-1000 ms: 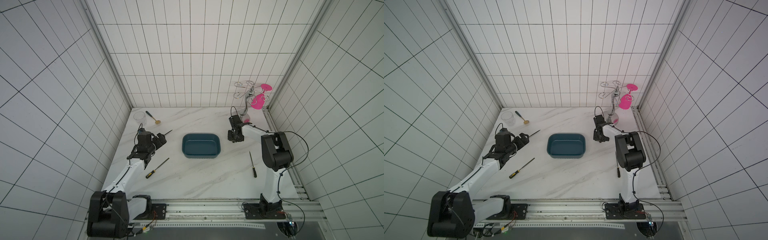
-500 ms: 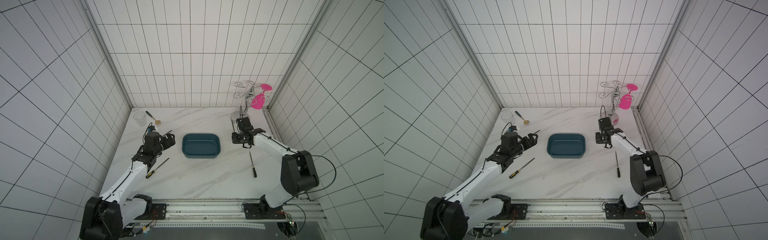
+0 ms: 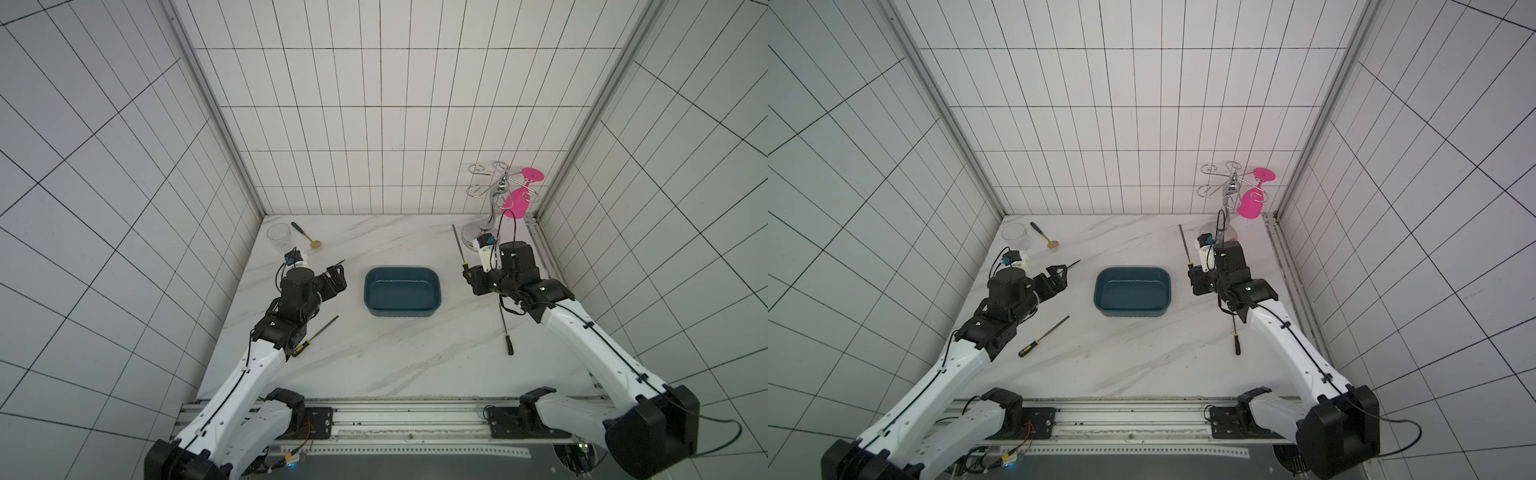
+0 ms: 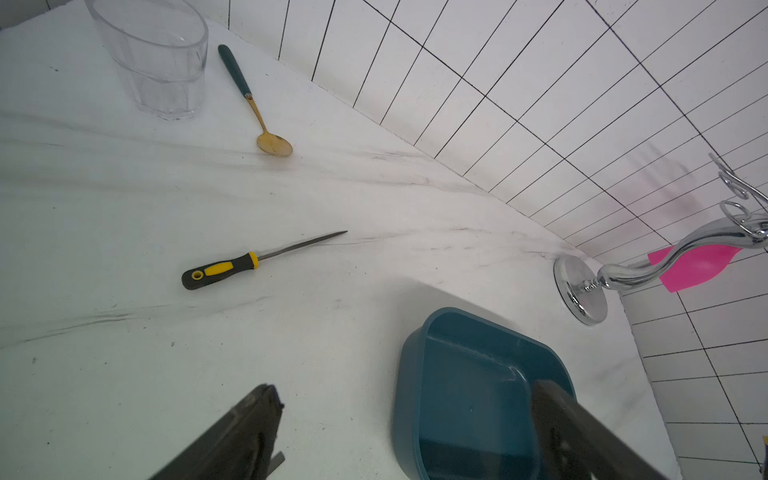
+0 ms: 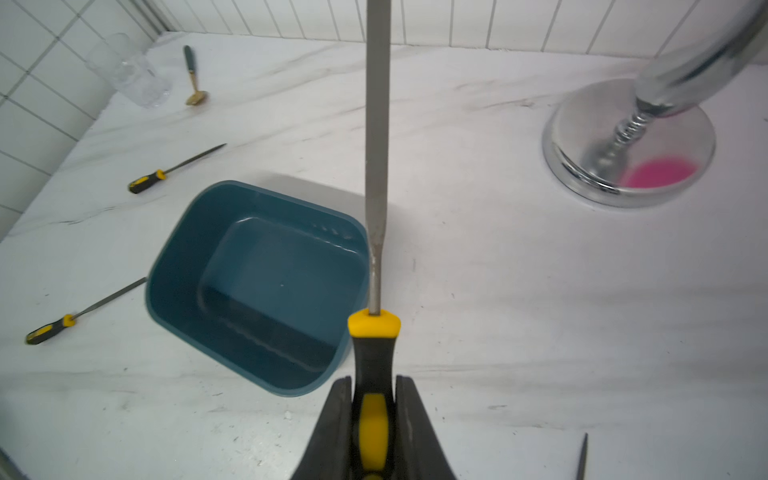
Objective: Put the file tool into the storage box
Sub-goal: Place the file tool in the storage box.
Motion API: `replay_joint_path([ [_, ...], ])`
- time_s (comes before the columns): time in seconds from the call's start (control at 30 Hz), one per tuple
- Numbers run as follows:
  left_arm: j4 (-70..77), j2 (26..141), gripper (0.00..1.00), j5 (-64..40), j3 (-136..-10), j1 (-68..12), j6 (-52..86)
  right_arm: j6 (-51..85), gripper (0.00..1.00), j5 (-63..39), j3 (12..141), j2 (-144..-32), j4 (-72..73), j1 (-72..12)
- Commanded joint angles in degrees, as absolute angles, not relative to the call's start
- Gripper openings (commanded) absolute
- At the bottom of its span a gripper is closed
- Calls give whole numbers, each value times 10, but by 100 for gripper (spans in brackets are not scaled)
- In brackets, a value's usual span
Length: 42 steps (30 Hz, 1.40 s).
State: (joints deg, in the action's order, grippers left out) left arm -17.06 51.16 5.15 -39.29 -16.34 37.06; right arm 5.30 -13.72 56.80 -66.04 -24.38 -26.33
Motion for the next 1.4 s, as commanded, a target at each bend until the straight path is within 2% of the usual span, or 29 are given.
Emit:
replay_joint_path([
  [0.0, -190, 494, 98, 74, -381, -164, 363, 29, 15, -185, 612, -647, -274, -287],
  [0.17, -216, 475, 98, 137, -368, -158, 372, 18, 9, -223, 620, -628, -267, -313],
  [0.33, -230, 475, 98, 112, -364, -121, 373, -1, 0, -197, 646, -660, -278, -356],
  [0.63, -214, 492, 98, 66, -340, -77, 364, -66, 0, -146, 725, -772, -331, -425],
  [0.77, -222, 505, 98, 96, -337, -72, 372, -120, 0, -98, 749, -821, -361, -459],
  [1.03, -195, 482, 98, 85, -314, -61, 383, -156, 0, -99, 744, -878, -358, -468],
  [1.37, -183, 514, 98, 81, -320, -60, 377, -232, 0, -24, 760, -967, -352, -470],
])
